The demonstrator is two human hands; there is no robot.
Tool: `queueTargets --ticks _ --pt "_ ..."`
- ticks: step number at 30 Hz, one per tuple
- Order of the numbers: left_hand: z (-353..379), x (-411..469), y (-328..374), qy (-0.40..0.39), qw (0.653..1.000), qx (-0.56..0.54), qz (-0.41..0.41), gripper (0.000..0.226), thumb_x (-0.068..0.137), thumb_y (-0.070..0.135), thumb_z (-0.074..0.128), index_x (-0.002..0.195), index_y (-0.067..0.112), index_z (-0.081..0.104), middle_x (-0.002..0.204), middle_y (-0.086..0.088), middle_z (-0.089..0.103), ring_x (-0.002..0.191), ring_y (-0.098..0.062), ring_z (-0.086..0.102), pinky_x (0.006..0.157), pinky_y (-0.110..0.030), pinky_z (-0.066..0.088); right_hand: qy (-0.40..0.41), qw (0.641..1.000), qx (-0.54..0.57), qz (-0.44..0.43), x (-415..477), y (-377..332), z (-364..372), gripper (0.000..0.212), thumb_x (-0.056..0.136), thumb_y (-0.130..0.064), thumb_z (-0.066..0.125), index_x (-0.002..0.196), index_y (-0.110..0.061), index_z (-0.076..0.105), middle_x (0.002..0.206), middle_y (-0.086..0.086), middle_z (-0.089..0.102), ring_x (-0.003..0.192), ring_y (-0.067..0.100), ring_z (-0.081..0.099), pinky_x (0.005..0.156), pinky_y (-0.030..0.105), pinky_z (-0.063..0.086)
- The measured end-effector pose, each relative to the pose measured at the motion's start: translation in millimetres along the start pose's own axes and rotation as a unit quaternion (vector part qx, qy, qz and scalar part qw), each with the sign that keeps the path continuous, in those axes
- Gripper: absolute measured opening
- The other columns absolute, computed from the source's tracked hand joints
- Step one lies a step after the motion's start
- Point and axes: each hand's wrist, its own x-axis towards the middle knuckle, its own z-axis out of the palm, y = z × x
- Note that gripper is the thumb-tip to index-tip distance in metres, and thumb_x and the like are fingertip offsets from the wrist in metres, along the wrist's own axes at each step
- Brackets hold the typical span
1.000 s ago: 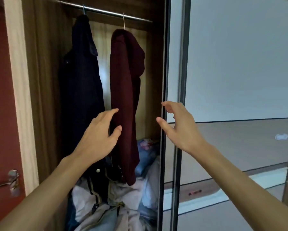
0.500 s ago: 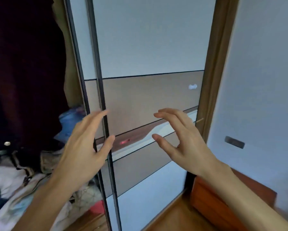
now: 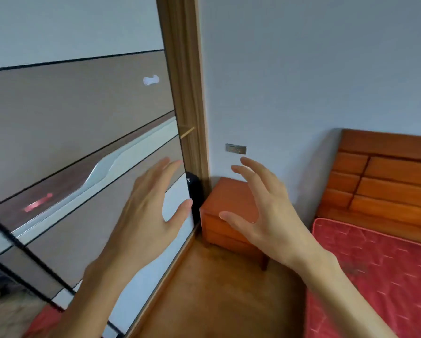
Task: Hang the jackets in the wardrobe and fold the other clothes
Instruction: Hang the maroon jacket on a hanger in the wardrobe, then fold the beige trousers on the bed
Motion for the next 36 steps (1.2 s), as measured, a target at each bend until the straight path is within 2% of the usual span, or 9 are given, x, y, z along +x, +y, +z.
queueTargets --ticks 4,8,11,13,16,20,26,30,36 --pt "50 16 34 -0.084 0.994 -0.041 0.047 0.078 0.082 0.064 0.052 0.153 0.036 0.034 0.162 0.012 0.029 0.147 -0.015 0.032 0.113 -0.042 0.04 0.015 0.997 -0.024 0.072 -37 34 -20 0.077 0.086 -0.046 0.07 0.15 -0.034 0.028 0.162 -0.013 0.016 0.15 0.011 0.013 0.121 0.046 0.022" --pt "104 36 55 -0.169 0.974 -0.097 0.111 0.088 0.076 0.081 0.046 0.153 0.045 0.026 0.162 0.022 0.022 0.148 -0.012 0.029 0.111 -0.052 0.044 0.047 0.985 -0.042 0.164 -67 62 -41 0.092 0.085 -0.044 0.073 0.154 -0.04 0.013 0.164 -0.019 0.0 0.149 0.001 0.003 0.122 0.043 0.02" --pt "141 50 67 -0.208 0.958 -0.128 0.15 0.084 0.08 0.071 0.059 0.152 0.045 0.025 0.163 0.019 0.022 0.147 -0.015 0.031 0.108 -0.054 0.046 0.061 0.97 -0.053 0.231 -82 76 -52 0.095 0.086 -0.038 0.073 0.155 -0.041 0.007 0.164 -0.02 -0.005 0.153 0.009 0.002 0.121 0.049 0.024" --pt "165 59 69 -0.225 0.948 -0.138 0.176 0.081 0.083 0.061 0.068 0.152 0.044 0.027 0.163 0.016 0.024 0.148 -0.014 0.03 0.113 -0.049 0.041 0.076 0.956 -0.08 0.273 -92 83 -55 0.095 0.087 -0.036 0.073 0.156 -0.038 0.009 0.164 -0.018 -0.003 0.153 0.012 0.005 0.122 0.047 0.024" --pt "195 71 73 -0.265 0.927 -0.153 0.218 0.079 0.086 0.055 0.068 0.153 0.041 0.028 0.164 0.012 0.025 0.15 -0.012 0.026 0.119 -0.043 0.033 0.095 0.927 -0.127 0.339 -108 90 -57 0.094 0.087 -0.036 0.073 0.156 -0.035 0.01 0.165 -0.014 0.0 0.152 0.014 0.006 0.122 0.043 0.017" --pt "228 70 86 -0.346 0.879 -0.199 0.259 0.079 0.087 0.053 0.065 0.155 0.036 0.029 0.165 0.008 0.025 0.15 -0.012 0.024 0.122 -0.041 0.027 0.111 0.883 -0.171 0.422 -141 90 -51 0.092 0.088 -0.038 0.072 0.157 -0.032 0.011 0.166 -0.005 0.005 0.152 0.018 0.007 0.122 0.041 0.013" --pt "275 29 113 -0.472 0.791 -0.225 0.317 0.078 0.09 0.052 0.065 0.156 0.038 0.025 0.166 0.009 0.019 0.152 -0.014 0.018 0.122 -0.042 0.024 0.156 0.799 -0.184 0.551 -211 73 -33 0.085 0.087 -0.034 0.073 0.155 -0.029 0.021 0.164 -0.001 0.015 0.15 0.024 0.018 0.118 0.054 0.027" --pt "286 -11 140 -0.518 0.735 -0.235 0.37 0.075 0.092 0.046 0.066 0.156 0.034 0.027 0.165 0.006 0.023 0.151 -0.015 0.02 0.121 -0.041 0.025 0.192 0.734 -0.202 0.619 -263 39 -31 0.084 0.087 -0.031 0.074 0.154 -0.025 0.025 0.163 -0.001 0.019 0.149 0.023 0.02 0.119 0.052 0.026" --pt "272 -83 197 -0.545 0.65 -0.25 0.466 0.076 0.092 0.045 0.066 0.156 0.034 0.027 0.165 0.004 0.023 0.151 -0.019 0.022 0.124 -0.046 0.022 0.285 0.653 -0.262 0.651 -329 -40 -41 0.081 0.085 -0.028 0.076 0.152 -0.02 0.032 0.161 0.002 0.026 0.147 0.024 0.028 0.118 0.048 0.028"
